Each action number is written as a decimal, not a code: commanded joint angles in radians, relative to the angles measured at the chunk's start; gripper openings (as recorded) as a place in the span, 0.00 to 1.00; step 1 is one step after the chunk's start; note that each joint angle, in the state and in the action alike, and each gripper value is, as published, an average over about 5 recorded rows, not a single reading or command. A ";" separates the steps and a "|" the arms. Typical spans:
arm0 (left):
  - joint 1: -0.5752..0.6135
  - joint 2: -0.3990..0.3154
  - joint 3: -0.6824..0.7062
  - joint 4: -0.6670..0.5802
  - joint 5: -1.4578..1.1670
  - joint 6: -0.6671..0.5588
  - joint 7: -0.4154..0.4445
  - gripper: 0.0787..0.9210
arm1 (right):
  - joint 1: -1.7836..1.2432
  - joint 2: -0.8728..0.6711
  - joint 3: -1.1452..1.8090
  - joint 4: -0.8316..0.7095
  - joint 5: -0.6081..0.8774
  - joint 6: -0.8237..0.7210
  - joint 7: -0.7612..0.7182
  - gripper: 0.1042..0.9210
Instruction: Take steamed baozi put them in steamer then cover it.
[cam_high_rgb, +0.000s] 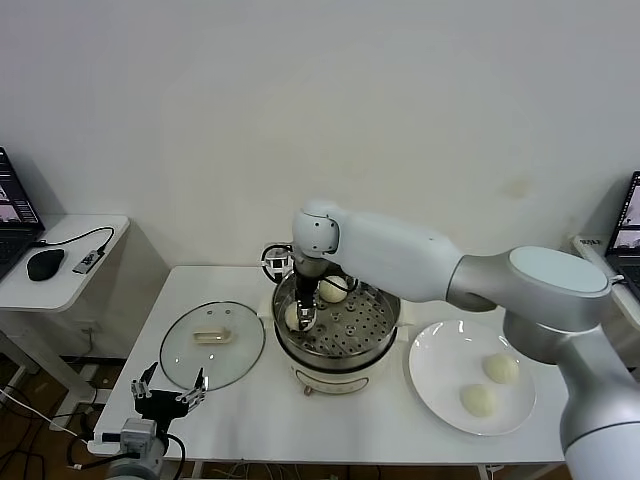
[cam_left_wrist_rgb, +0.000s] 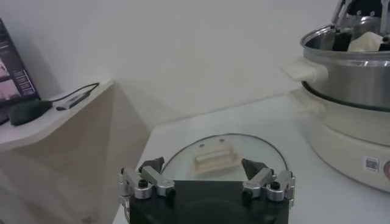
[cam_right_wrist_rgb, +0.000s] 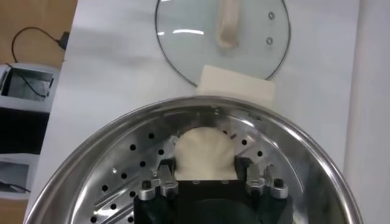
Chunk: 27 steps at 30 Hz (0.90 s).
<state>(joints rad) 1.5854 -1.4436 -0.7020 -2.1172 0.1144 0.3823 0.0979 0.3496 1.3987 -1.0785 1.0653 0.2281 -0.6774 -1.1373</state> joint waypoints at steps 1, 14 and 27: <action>-0.002 0.000 0.001 0.001 0.001 0.000 0.001 0.88 | 0.020 -0.047 0.014 0.057 0.004 -0.001 0.003 0.84; -0.005 -0.003 0.016 0.004 0.004 0.006 0.007 0.88 | 0.287 -0.487 -0.038 0.396 0.067 0.022 -0.101 0.88; 0.004 0.011 0.003 0.016 -0.001 0.010 0.011 0.88 | 0.254 -0.913 -0.048 0.563 -0.037 0.092 -0.159 0.88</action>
<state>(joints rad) 1.5889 -1.4349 -0.6977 -2.1026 0.1135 0.3919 0.1083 0.5931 0.7997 -1.1180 1.4868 0.2476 -0.6205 -1.2559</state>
